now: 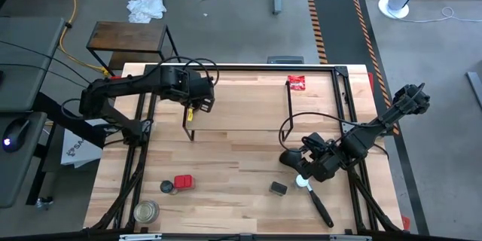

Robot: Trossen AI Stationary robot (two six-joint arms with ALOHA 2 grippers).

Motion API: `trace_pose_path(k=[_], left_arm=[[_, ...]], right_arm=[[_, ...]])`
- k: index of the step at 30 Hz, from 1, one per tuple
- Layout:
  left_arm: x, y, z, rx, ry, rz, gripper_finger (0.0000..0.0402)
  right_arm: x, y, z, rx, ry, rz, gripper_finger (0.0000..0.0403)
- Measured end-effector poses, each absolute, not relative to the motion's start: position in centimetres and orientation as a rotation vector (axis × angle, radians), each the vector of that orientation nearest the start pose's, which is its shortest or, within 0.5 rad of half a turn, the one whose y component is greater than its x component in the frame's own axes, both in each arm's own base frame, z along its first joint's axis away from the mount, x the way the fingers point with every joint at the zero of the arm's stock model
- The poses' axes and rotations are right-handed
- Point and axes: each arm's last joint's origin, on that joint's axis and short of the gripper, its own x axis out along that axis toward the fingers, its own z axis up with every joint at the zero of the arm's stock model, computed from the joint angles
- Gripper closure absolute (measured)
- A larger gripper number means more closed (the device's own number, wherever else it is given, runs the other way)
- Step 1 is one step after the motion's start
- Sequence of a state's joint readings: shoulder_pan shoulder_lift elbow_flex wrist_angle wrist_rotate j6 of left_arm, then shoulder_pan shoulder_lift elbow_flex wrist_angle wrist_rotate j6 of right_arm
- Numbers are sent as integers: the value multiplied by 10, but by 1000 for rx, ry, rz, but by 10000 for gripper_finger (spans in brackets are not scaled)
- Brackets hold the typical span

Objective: Shelf spices
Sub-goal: Put the orange seasoning pack on the shelf, then put the white seasoning bottle on the shelf

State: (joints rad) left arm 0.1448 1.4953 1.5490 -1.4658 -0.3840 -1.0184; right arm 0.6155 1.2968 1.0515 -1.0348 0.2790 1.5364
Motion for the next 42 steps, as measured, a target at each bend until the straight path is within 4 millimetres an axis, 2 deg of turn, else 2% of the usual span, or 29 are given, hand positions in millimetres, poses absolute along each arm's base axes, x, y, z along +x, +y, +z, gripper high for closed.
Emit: trace_pose_path(k=[5,10,16,20,24,27,29,33,38,42], left_arm=[[249,47,353,-669,1018,1079,212],[237,46,381,-666,907,1024,174],[211,43,420,-689,721,985,157],[197,34,434,-731,660,879,156],[190,13,439,-731,677,743,156],[190,-9,436,-696,712,669,156],[192,-25,431,-666,723,639,156],[198,-57,415,-640,743,626,156],[213,-91,388,-671,751,601,156],[224,-109,369,-688,751,593,156]], right_arm=[[191,125,265,795,1051,-607,114],[191,126,265,753,1078,-570,114],[190,128,264,699,1148,-479,114],[195,132,266,691,1153,-369,114],[208,143,275,711,1052,-155,114],[214,149,280,716,1023,-42,114],[213,149,276,702,1073,-50,114],[207,145,274,633,1177,-175,114],[200,137,293,582,1197,-432,114],[202,138,301,665,1216,-607,114]])
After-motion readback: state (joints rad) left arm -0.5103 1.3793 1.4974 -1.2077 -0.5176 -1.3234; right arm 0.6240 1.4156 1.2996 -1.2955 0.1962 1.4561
